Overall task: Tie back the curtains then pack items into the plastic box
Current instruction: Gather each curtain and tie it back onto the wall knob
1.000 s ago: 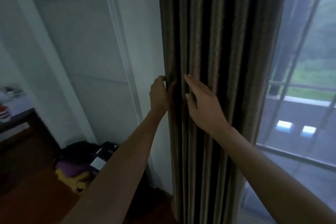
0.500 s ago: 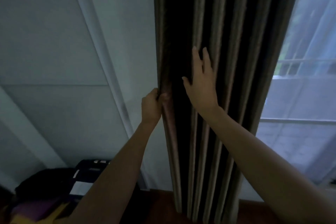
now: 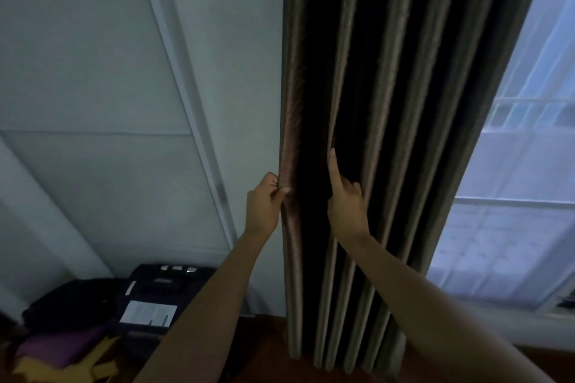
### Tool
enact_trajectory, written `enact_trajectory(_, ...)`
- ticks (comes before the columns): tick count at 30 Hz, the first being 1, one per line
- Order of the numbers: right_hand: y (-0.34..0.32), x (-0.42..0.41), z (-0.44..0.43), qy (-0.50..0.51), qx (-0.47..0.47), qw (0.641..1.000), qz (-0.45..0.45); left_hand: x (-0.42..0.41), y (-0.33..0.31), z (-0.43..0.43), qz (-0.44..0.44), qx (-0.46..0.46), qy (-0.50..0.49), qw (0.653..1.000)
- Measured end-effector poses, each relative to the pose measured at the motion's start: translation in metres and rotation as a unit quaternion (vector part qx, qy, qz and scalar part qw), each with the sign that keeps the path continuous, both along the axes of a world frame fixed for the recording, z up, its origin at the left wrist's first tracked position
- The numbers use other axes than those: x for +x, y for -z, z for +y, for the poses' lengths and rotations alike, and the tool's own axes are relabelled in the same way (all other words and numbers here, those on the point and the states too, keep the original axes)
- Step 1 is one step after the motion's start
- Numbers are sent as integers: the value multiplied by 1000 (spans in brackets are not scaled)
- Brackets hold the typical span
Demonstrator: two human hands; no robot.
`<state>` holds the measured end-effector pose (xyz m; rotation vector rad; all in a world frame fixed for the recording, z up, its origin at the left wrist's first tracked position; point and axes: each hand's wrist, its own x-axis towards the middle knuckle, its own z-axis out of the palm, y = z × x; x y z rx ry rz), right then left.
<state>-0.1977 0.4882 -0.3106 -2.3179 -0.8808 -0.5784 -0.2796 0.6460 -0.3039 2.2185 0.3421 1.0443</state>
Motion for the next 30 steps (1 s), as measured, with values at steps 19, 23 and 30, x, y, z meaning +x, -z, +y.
enact_trajectory(19, 58, -57, -20, -65, -16, 996, 65, -10, -11, -32, 93, -249, 102, 959)
enact_trajectory(23, 66, -61, -14, -79, 19, 996, 47, -15, -16, -43, 92, -329, 151, 928)
enact_trajectory(30, 79, -58, -15, -109, -40, 989, 94, -14, -21, -55, 89, -295, 177, 935)
